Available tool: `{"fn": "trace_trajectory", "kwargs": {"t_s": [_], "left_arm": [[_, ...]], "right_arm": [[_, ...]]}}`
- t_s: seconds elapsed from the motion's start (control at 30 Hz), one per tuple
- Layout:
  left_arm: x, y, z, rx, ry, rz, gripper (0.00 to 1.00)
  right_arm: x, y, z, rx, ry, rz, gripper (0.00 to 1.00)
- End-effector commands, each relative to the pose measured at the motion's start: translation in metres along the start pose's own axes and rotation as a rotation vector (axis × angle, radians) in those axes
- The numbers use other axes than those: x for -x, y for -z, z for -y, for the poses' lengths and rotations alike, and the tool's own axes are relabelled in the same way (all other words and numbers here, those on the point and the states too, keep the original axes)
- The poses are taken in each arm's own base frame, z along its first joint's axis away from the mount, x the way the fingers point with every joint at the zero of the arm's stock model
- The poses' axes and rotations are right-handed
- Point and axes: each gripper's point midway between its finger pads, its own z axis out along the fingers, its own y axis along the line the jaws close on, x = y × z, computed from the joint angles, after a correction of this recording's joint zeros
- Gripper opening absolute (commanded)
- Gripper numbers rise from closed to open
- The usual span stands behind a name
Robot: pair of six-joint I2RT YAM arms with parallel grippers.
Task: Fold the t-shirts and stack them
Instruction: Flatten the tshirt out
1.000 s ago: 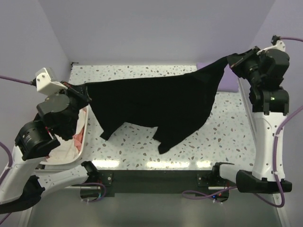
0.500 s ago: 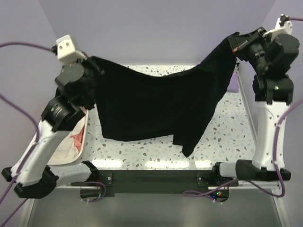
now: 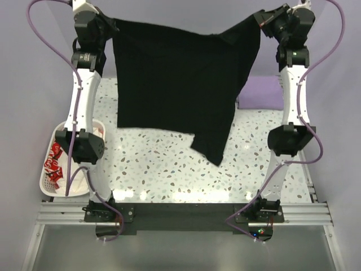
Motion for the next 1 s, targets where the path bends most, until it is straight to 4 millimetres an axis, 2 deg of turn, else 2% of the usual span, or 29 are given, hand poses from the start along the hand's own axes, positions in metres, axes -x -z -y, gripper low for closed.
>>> {"fn": "trace_trajectory", "kwargs": {"t_s": [0.0,0.03,0.07,0.1,0.13,0.17,0.23,0.27,0.3,0.33,0.37,0.4,0.43,0.47,0.5,0.53,0.57,0.6,0.63,0.67,0.7,0.73,0.77,0.8,0.83,0.87,0.9,0.93,0.97], "left_arm": [[0.109,0.026,0.065,-0.313,0.088,0.233,0.0],[0.127,0.036,0.07,-0.35,0.105,0.284,0.0],[0.13,0.041,0.073,-0.372,0.112,0.292,0.0],[0.141,0.049,0.055,-0.342,0.111,0.314,0.0],[0.147,0.055,0.052,-0.343,0.11,0.338,0.0],[0.149,0.059,0.045,-0.324,0.109,0.34,0.0],[0.141,0.065,0.03,-0.285,0.089,0.322,0.0],[0.141,0.067,0.03,-0.29,0.084,0.331,0.0],[0.123,0.065,0.019,-0.264,0.084,0.286,0.0],[0.111,0.064,0.015,-0.256,0.087,0.257,0.0],[0.098,0.064,0.01,-0.25,0.088,0.223,0.0],[0.069,0.066,-0.006,-0.212,0.096,0.165,0.0],[0.053,0.068,-0.015,-0.19,0.117,0.137,0.0],[0.037,0.071,-0.025,-0.166,0.131,0.111,0.0],[-0.001,0.077,-0.045,-0.118,0.145,0.043,0.0],[-0.022,0.081,-0.057,-0.081,0.174,-0.002,0.0],[-0.042,0.084,-0.072,-0.032,0.191,-0.04,0.0],[-0.086,0.097,-0.096,0.044,0.211,-0.136,0.0],[-0.107,0.105,-0.106,0.079,0.248,-0.175,0.0],[-0.126,0.113,-0.116,0.106,0.263,-0.21,0.0],[-0.16,0.132,-0.133,0.158,0.275,-0.278,0.0],[-0.177,0.142,-0.142,0.195,0.294,-0.308,0.0],[-0.191,0.152,-0.153,0.23,0.299,-0.328,0.0],[-0.22,0.173,-0.169,0.284,0.305,-0.383,0.0],[-0.233,0.183,-0.176,0.315,0.318,-0.407,0.0],[-0.245,0.193,-0.183,0.337,0.318,-0.433,0.0],[-0.265,0.211,-0.199,0.399,0.315,-0.468,0.0],[-0.273,0.218,-0.203,0.414,0.319,-0.482,0.0],[-0.278,0.224,-0.209,0.438,0.31,-0.489,0.0]], "right_arm": [[0.09,0.05,-0.127,0.342,0.042,0.264,0.0],[0.101,0.059,-0.136,0.351,0.039,0.309,0.0],[0.096,0.053,-0.123,0.315,0.038,0.303,0.0],[0.103,0.06,-0.129,0.331,0.052,0.339,0.0],[0.114,0.089,-0.151,0.355,0.07,0.377,0.0],[0.105,0.08,-0.128,0.282,0.08,0.365,0.0],[0.103,0.097,-0.131,0.266,0.097,0.366,0.0],[0.085,0.086,-0.11,0.227,0.087,0.31,0.0],[0.077,0.085,-0.102,0.211,0.082,0.286,0.0],[0.073,0.094,-0.103,0.207,0.08,0.271,0.0],[0.045,0.085,-0.07,0.142,0.058,0.202,0.0],[0.033,0.086,-0.055,0.108,0.047,0.179,0.0],[0.026,0.093,-0.048,0.101,0.045,0.181,0.0],[-0.003,0.102,-0.019,0.045,0.02,0.135,0.0],[-0.014,0.108,-0.009,0.03,0.006,0.122,0.0],[-0.03,0.114,0.006,0.001,-0.016,0.095,0.0],[-0.063,0.126,0.039,-0.066,-0.045,0.037,0.0],[-0.081,0.133,0.055,-0.098,-0.065,0.009,0.0],[-0.099,0.14,0.07,-0.121,-0.093,-0.021,0.0],[-0.139,0.154,0.11,-0.202,-0.122,-0.086,0.0],[-0.151,0.168,0.121,-0.236,-0.128,-0.095,0.0],[-0.163,0.179,0.138,-0.286,-0.141,-0.104,0.0],[-0.198,0.197,0.168,-0.353,-0.164,-0.163,0.0],[-0.206,0.208,0.17,-0.345,-0.16,-0.17,0.02],[-0.22,0.218,0.183,-0.376,-0.158,-0.194,0.03],[-0.246,0.237,0.204,-0.426,-0.166,-0.246,0.04],[-0.257,0.247,0.212,-0.441,-0.157,-0.268,0.04],[-0.266,0.256,0.219,-0.455,-0.141,-0.287,0.06],[-0.287,0.272,0.232,-0.481,-0.151,-0.339,0.06]]}}
